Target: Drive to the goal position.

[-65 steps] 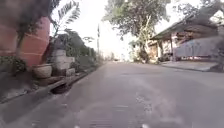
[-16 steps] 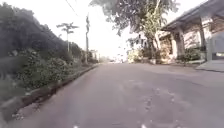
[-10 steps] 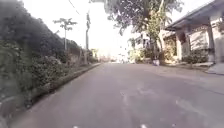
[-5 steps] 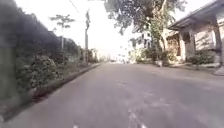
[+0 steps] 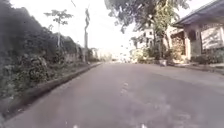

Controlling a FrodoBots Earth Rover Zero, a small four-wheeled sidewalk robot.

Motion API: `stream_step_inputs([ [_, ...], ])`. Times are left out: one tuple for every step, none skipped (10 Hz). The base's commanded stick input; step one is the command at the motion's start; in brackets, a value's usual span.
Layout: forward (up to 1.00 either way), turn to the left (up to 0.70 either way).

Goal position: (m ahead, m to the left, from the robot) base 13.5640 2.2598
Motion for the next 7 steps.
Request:
stream_step_inputs([
  [1.0,0.0],
  [1.0,0.0],
  [1.0,0.0],
  [1.0,0.0],
  [1.0,0.0],
  [1.0,0.0],
  [1.0,0.0],
])
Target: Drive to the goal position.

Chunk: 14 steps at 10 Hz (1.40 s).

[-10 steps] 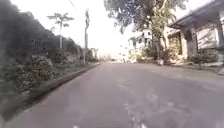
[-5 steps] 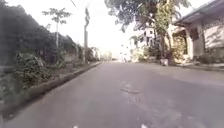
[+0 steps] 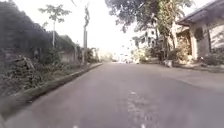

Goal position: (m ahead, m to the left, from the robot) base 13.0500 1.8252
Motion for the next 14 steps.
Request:
stream_step_inputs([
  [1.0,0.0],
  [1.0,0.0],
  [1.0,0.0],
  [1.0,0.0],
  [1.0,0.0],
  [1.0,0.0],
  [1.0,0.0],
  [1.0,0.0],
  [1.0,0.0],
  [1.0,0.0],
  [1.0,0.0],
  [1.0,0.0],
  [1.0,0.0],
  [1.0,0.0],
])
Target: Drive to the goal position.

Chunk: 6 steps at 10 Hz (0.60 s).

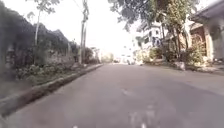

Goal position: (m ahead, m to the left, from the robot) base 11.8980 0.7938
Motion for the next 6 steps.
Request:
stream_step_inputs([
  [1.0,0.0],
  [1.0,0.0],
  [1.0,0.0],
  [1.0,0.0],
  [1.0,0.0],
  [1.0,0.0],
])
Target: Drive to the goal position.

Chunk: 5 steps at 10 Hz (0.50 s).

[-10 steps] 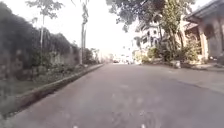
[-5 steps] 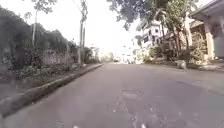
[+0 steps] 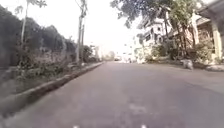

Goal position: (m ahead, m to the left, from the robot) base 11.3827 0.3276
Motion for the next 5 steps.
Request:
stream_step_inputs([
  [1.0,0.0],
  [1.0,0.0],
  [1.0,0.0],
  [1.0,0.0],
  [1.0,0.0],
])
